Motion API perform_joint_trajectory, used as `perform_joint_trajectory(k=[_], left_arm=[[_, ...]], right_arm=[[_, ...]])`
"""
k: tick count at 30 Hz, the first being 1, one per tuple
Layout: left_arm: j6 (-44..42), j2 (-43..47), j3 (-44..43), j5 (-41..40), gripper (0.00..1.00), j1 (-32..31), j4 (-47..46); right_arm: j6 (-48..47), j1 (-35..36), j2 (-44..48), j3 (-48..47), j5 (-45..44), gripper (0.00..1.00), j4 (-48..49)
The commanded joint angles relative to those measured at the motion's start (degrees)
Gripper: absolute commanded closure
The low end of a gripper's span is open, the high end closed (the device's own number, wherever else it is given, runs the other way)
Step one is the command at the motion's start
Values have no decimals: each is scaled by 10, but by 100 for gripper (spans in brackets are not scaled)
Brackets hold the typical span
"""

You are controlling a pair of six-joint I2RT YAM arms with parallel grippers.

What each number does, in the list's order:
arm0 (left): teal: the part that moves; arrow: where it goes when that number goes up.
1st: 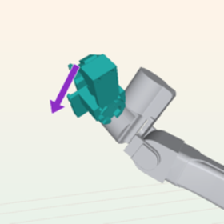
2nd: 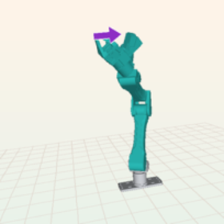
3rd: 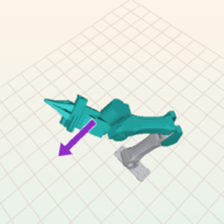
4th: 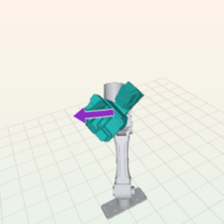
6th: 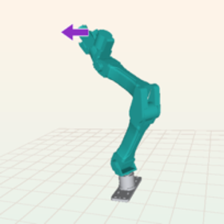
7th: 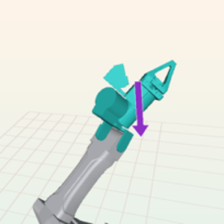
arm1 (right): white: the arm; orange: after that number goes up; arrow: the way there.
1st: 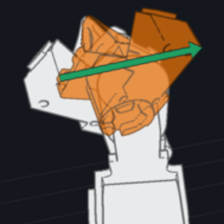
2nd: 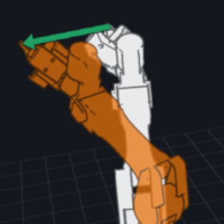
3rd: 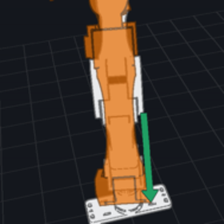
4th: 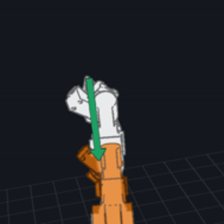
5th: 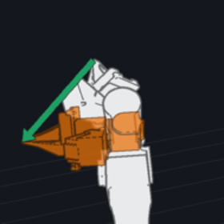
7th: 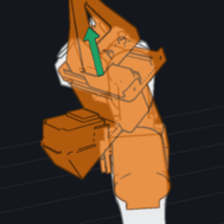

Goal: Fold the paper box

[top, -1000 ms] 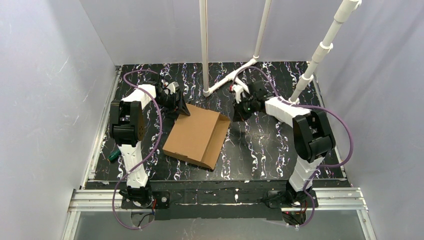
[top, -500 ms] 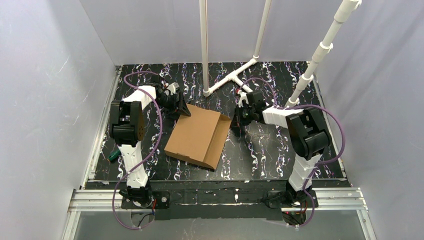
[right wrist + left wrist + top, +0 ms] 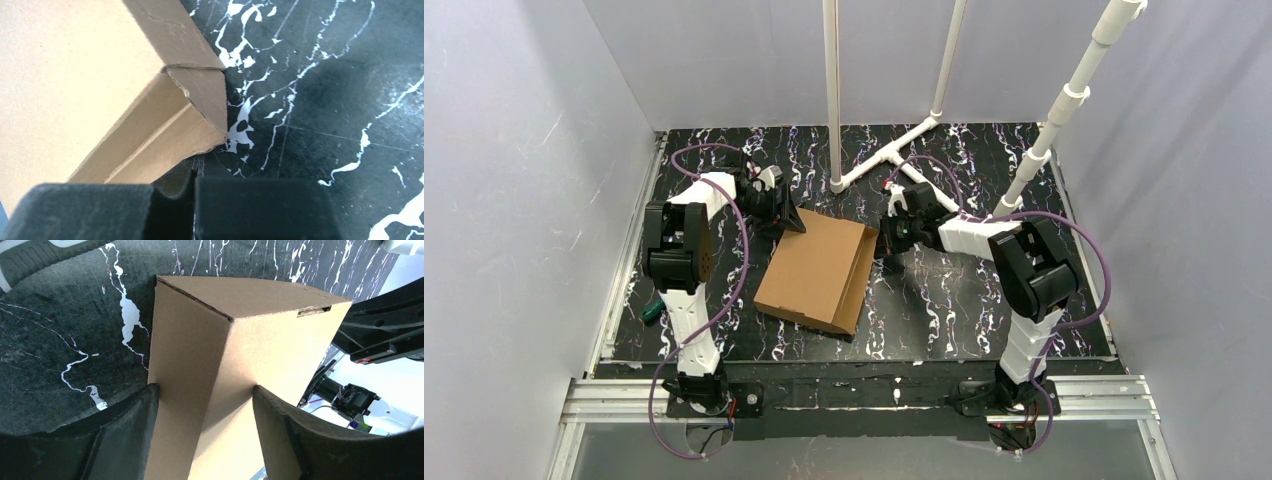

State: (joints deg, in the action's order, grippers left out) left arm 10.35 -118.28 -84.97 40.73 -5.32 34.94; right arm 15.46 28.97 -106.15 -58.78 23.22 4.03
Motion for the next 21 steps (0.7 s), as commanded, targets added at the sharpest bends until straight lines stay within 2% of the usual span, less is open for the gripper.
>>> perform_joint_trajectory(k=[1,12,14,21], left_arm=[[-5,17,17,-8,35,-21,9],[46,26,43,-23,35,-24,-20],[67,37,49,-49,34,-23,-28],[158,140,112,-106,31,48,-116]], right_arm=[[-29,31,-2,-56,-2,99,2],[-69,40,-38,-130,0,99,-39],[-96,39,-42,-143,-18,99,-80],[-190,-3,24,-71,-53,99,-147]])
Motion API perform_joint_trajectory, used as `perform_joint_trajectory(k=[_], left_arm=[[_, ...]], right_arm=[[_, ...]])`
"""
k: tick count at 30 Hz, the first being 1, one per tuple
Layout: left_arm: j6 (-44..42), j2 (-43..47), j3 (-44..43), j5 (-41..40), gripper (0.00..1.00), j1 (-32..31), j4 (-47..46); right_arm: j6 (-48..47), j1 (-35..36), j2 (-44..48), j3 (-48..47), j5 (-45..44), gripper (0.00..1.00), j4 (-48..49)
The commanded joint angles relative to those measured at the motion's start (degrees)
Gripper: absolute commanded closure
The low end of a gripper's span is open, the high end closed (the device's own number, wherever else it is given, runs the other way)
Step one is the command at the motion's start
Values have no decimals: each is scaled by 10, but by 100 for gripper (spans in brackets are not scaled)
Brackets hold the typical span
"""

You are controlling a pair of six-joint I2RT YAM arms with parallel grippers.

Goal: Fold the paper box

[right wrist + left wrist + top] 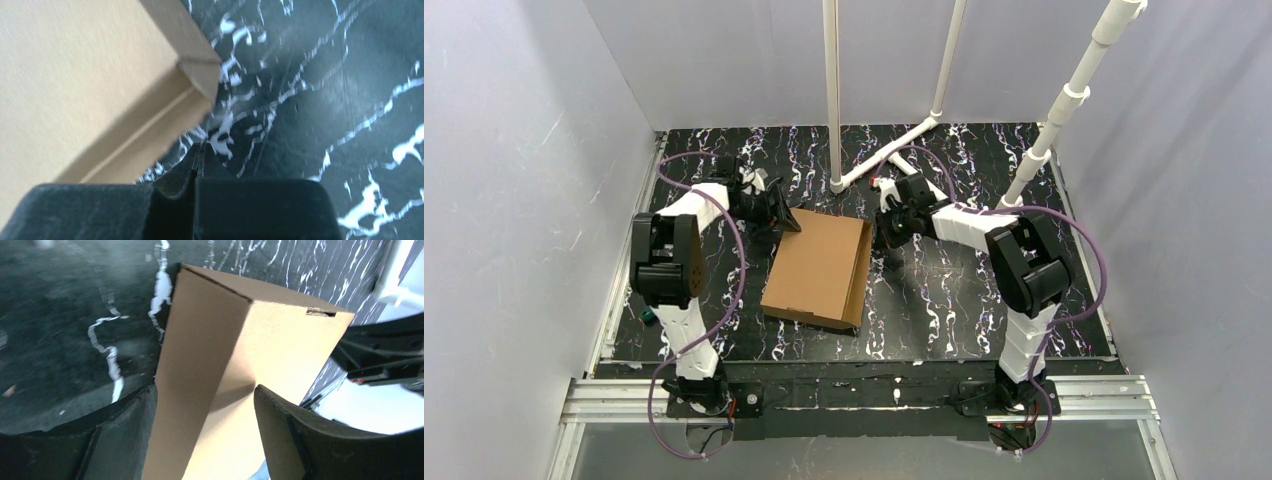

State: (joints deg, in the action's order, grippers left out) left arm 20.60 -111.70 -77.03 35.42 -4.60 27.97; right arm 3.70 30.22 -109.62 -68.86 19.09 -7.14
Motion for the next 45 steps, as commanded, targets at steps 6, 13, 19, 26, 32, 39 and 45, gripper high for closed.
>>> perform_joint_trajectory(k=[6,13,19,26,32,39,45], left_arm=[[22,166,69,-68,30,82,-17],[46,391,248,-154,32,83,29],[64,581,369,-89,33,88,14],[120,598,427,24,34,89,-95],[115,546,439,89,30,88,-121],[111,512,436,47,32,26,-98],[125,475,437,-7,44,-30,-86]], right_arm=[[-149,-19,156,97,21,99,-79],[-354,-6,271,208,188,99,-94],[-796,1,339,246,312,72,-344],[-831,108,316,233,186,92,-321],[-801,166,265,205,130,99,-280],[-737,247,217,182,78,99,-201],[-677,305,167,157,16,99,-116]])
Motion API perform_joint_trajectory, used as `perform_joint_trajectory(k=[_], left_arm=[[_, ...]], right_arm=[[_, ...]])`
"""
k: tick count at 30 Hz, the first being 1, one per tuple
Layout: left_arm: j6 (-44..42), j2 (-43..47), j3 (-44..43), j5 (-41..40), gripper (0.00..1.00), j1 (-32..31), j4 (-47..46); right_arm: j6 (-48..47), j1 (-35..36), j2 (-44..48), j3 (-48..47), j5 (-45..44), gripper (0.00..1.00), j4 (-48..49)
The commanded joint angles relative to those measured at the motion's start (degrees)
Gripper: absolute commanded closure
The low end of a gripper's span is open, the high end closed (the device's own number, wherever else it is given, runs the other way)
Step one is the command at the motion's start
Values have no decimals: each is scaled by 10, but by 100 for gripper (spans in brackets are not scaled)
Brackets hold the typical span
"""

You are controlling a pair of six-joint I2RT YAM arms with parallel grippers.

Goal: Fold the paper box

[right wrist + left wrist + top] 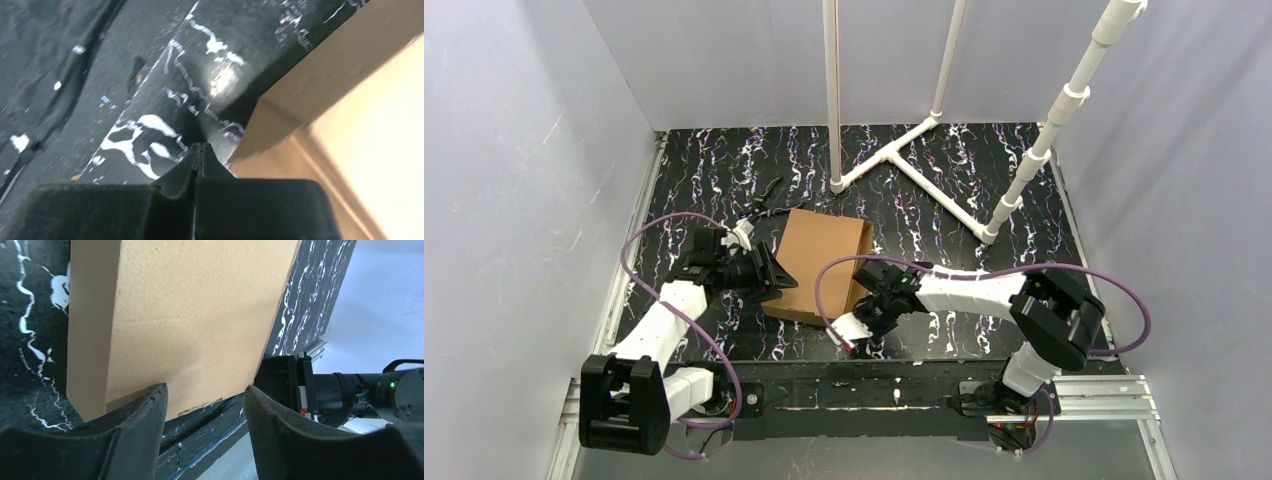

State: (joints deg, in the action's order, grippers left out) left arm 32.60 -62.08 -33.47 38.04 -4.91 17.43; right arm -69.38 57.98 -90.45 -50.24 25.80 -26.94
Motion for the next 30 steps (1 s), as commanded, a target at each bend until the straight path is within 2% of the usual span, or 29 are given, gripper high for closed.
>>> perform_joint_trajectory(k=[1,5,9,11,15,19,21,23,27,29,30], left_arm=[[9,-29,1,-39,44,-35,18],[15,-48,-1,-52,46,-68,15],[21,-58,-2,-59,46,-88,8],[25,-48,0,-64,46,-90,5],[30,7,-1,-104,42,-89,11],[29,81,2,-149,30,-87,10],[38,116,9,-171,18,-84,5],[58,149,17,-188,2,-81,1],[81,198,27,-193,2,-78,10],[71,212,26,-200,2,-77,33],[66,218,26,-209,2,-77,48]], right_arm=[[64,31,-27,-32,-61,99,100],[97,33,-22,-47,-73,99,158],[113,33,-37,-91,-43,99,131],[81,33,-38,-108,-5,99,68],[-82,14,-4,-96,98,99,-141],[-143,-59,60,-32,160,98,-230],[-129,-95,96,9,173,96,-212],[-98,-128,128,41,180,90,-182],[31,-172,148,53,145,80,-86],[97,-173,139,55,122,81,-39],[132,-174,132,58,117,84,-19]])
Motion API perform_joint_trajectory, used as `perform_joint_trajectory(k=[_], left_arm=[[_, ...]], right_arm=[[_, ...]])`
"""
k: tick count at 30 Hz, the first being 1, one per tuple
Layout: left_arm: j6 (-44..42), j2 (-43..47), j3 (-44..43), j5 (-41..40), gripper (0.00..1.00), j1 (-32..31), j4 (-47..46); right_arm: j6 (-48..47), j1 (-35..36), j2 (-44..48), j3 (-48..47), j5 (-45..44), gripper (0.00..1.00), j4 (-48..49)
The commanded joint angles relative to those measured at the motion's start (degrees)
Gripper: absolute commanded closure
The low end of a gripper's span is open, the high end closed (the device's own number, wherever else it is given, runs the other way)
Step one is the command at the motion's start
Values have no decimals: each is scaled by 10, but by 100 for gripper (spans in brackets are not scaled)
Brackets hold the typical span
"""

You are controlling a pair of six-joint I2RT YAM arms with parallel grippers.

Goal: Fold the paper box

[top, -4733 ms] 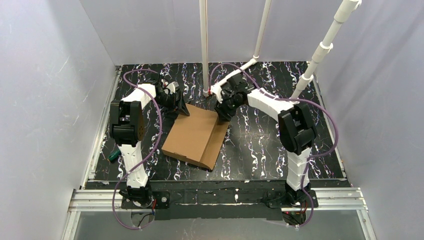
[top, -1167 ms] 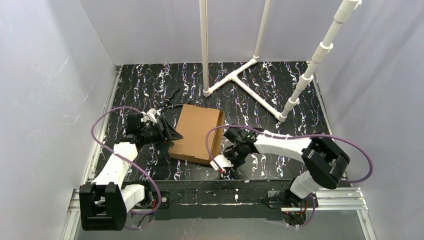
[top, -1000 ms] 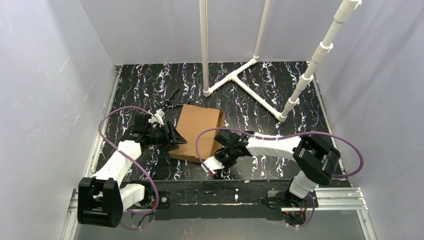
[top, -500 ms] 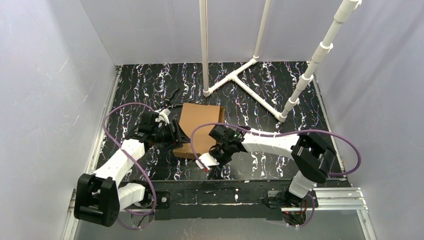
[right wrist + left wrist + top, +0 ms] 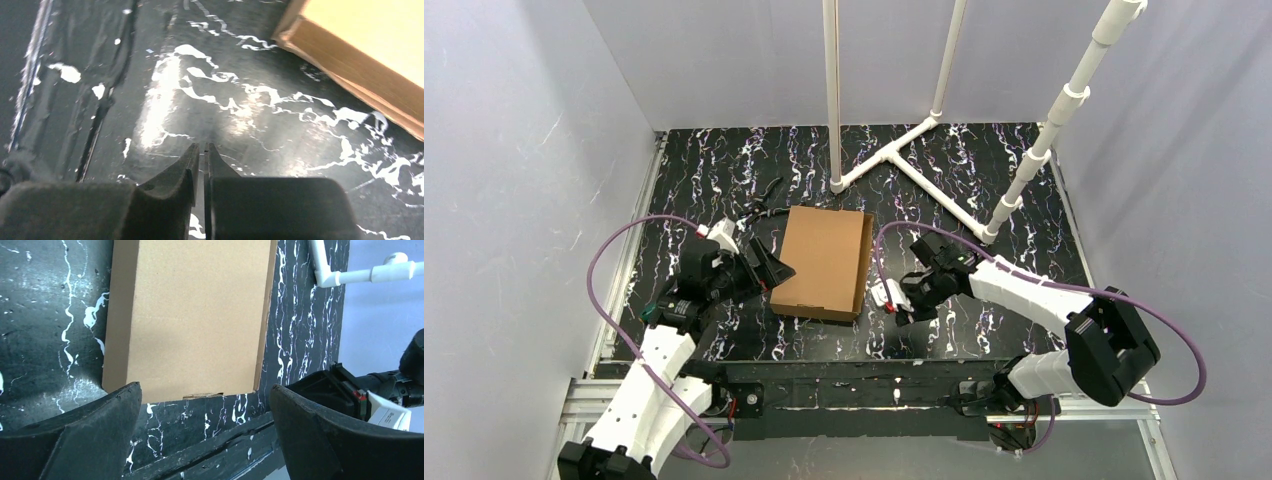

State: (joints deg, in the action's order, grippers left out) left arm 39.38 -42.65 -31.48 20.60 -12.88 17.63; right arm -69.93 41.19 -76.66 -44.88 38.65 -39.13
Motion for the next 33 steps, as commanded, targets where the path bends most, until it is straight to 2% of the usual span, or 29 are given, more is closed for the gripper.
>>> perform_joint_trajectory(k=[1,4,7,11,15,21,28,33], left_arm=[[-6,26,8,-44,2,4,58],[-6,18,25,-69,2,3,73],[-3,5,45,-66,2,3,52],[-9,-6,65,-46,2,3,9],[-9,-40,78,-12,8,2,-33],[1,-92,93,30,15,-5,-94],[-8,-166,76,52,21,-18,-120],[-10,-126,68,16,22,-20,-80]], right_arm=[[159,-6,-12,7,-14,87,120],[217,-2,-32,16,-31,99,180],[254,10,-57,7,-62,99,214],[237,47,-100,-25,-82,99,205],[235,86,-150,-63,-116,99,188],[277,118,-180,-94,-160,99,234],[267,164,-249,-188,-194,99,197],[262,168,-260,-210,-176,99,146]])
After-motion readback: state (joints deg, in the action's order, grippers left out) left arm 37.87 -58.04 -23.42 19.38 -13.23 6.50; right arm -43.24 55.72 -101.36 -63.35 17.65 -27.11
